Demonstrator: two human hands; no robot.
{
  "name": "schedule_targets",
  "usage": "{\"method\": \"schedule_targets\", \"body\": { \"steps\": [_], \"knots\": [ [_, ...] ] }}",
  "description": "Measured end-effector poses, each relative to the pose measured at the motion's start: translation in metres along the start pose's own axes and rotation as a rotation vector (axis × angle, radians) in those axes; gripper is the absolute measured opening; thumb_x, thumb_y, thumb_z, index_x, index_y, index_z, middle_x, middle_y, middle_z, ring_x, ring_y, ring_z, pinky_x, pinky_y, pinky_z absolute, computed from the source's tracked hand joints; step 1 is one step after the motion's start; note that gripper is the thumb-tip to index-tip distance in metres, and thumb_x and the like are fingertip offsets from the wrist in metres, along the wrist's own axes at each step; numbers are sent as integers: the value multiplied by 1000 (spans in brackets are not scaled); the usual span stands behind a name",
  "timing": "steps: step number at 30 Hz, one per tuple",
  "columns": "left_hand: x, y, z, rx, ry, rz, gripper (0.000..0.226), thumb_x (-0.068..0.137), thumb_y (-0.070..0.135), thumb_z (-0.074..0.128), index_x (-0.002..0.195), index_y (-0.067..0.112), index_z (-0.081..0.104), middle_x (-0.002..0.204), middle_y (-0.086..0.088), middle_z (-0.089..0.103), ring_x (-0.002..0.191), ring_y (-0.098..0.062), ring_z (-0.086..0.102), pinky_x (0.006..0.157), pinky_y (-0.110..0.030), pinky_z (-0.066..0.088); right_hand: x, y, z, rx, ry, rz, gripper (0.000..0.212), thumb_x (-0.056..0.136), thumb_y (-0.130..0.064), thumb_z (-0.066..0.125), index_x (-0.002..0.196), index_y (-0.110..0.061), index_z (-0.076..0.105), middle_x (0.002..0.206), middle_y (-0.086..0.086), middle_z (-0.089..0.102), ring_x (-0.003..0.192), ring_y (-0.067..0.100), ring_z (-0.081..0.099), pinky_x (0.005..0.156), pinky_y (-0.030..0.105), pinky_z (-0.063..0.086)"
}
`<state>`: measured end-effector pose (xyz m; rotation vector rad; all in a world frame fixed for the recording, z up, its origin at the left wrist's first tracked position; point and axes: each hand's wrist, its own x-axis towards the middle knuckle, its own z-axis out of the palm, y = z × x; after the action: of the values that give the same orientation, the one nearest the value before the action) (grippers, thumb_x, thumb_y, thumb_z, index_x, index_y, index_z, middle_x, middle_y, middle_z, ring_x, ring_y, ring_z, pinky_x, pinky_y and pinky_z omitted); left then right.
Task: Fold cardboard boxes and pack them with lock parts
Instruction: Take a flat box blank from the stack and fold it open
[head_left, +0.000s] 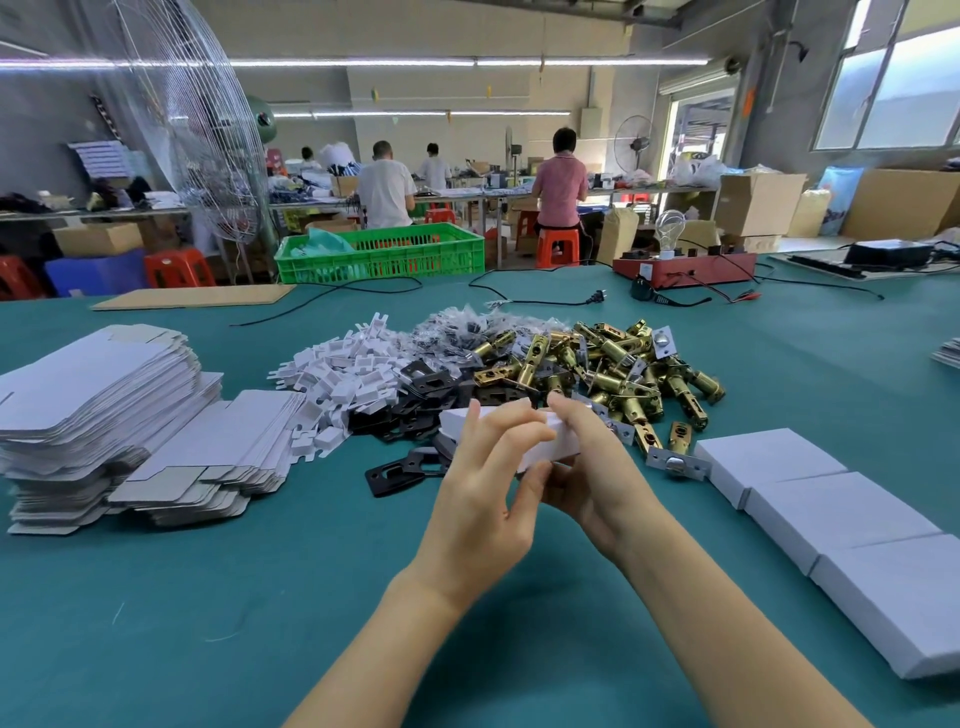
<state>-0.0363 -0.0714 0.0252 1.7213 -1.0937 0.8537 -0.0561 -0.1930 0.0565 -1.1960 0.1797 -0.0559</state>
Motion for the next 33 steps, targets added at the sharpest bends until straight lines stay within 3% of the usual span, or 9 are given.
{"method": "schedule_targets", "body": {
  "steps": [2, 5, 7, 10, 14, 16, 19, 24, 33],
  "knots": [
    [-5, -4, 2, 35, 0, 9, 39, 84, -7, 63, 114, 17, 56, 119, 2, 57, 127, -20, 52, 115, -56, 30, 2, 2, 0, 44, -16, -18, 34, 92, -25, 50, 114, 0, 58, 69, 7, 61, 58, 17, 59, 56, 30, 50],
    [-11, -11, 3, 118, 57, -57, 25, 85, 5, 65, 110, 5, 63, 123, -4, 58, 131, -24, 48, 112, -46, 37, 5, 8, -1, 1, -20, -26, 25, 88, -10, 49, 109, 0, 59, 86, 13, 62, 67, 21, 60, 57, 31, 51],
    [-13, -12, 0, 122, 94, -214, 36, 85, 21, 67, 116, 3, 61, 132, -7, 52, 133, -22, 44, 113, -35, 34, 7, 12, -3, -65, -37, -5, 19, 84, -5, 50, 97, -6, 65, 86, 10, 66, 68, 20, 60, 59, 29, 50],
    [-13, -16, -7, 13, 111, -545, 62, 86, 22, 74, 139, 10, 44, 145, -2, 39, 136, -13, 37, 114, -32, 31, 11, 18, -7, -143, -27, 27, 30, 78, 1, 51, 103, -6, 67, 98, 11, 71, 79, 24, 62, 64, 30, 48],
    [-11, -19, -12, -352, 167, -840, 70, 90, 13, 69, 149, 19, 31, 143, 3, 47, 119, -9, 56, 98, -28, 49, 17, 26, -10, -147, -44, 48, 39, 72, 11, 45, 103, -6, 62, 99, 17, 67, 88, 31, 61, 78, 41, 48],
    [-10, -23, -13, -436, 139, -859, 46, 92, 10, 66, 133, 22, 50, 125, 2, 64, 101, -4, 65, 80, -17, 53, 18, 27, -11, -170, -58, 34, 39, 71, 11, 45, 103, -6, 60, 96, 15, 66, 87, 31, 61, 74, 41, 51],
    [-11, -24, -12, -438, 108, -828, 29, 88, 10, 70, 109, 27, 59, 103, 9, 71, 91, -1, 68, 71, -13, 51, 17, 30, -9, -243, -46, -49, 36, 67, -7, 57, 103, -11, 62, 100, 13, 67, 89, 29, 63, 74, 40, 52],
    [-10, -24, -10, -474, 92, -775, 32, 83, 11, 76, 105, 25, 57, 101, 11, 71, 95, -8, 68, 77, -22, 55, 18, 34, -8, -402, -16, -367, 15, 92, -19, 62, 107, -22, 62, 103, -3, 68, 90, 6, 62, 68, 12, 47],
    [-14, -33, -15, -549, 54, -854, 56, 63, 27, 82, 110, 30, 52, 103, 6, 72, 96, -11, 69, 77, -23, 56, 20, 42, -11, -341, -118, -375, 19, 94, -21, 58, 114, -20, 59, 105, -8, 70, 91, 3, 66, 71, 19, 51]
  ]
}}
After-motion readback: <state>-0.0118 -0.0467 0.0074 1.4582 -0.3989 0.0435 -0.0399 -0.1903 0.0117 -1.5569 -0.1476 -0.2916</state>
